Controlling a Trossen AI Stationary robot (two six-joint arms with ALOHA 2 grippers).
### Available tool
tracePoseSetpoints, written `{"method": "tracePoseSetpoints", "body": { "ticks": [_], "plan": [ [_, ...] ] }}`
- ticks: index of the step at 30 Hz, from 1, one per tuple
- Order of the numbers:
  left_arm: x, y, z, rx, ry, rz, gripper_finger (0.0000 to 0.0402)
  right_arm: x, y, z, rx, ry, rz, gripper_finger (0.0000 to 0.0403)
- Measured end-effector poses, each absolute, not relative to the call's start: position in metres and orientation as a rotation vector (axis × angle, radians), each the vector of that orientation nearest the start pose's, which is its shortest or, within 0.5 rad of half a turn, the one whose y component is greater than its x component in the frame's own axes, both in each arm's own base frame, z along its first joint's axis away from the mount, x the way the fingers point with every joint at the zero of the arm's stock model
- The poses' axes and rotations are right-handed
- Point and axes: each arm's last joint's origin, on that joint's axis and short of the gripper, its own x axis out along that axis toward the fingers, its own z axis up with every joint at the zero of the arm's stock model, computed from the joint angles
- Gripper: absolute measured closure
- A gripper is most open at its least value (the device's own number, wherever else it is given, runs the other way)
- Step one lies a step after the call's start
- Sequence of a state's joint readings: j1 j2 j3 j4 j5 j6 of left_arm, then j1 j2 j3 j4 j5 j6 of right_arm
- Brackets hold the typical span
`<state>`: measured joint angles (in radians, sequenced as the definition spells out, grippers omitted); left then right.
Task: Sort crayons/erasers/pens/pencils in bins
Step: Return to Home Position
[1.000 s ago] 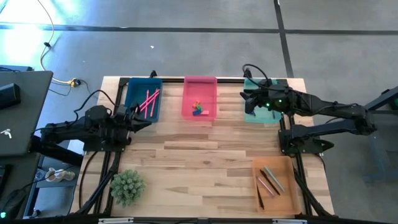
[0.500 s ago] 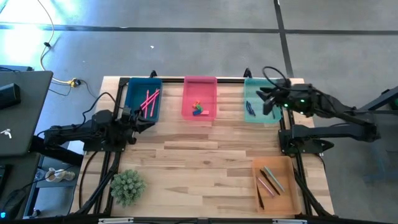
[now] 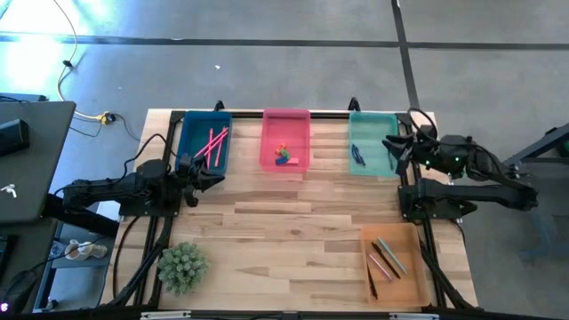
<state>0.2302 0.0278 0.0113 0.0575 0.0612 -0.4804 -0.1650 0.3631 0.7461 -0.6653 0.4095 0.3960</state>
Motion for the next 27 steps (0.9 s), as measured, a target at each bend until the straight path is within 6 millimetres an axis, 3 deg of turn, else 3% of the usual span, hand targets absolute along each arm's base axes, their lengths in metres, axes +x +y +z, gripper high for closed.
{"method": "tracePoseSetpoints", "body": {
  "ticks": [12,27],
  "plan": [
    [0.096,0.022,0.173,-0.491,-0.115,0.208,0.0401,0.078,-0.02,0.244,0.403,0.072,-0.497,0.0284],
    [0.096,0.023,0.172,-0.432,-0.108,0.224,0.0401,0.092,-0.019,0.176,0.469,0.027,-0.385,0.0284]
  ]
}}
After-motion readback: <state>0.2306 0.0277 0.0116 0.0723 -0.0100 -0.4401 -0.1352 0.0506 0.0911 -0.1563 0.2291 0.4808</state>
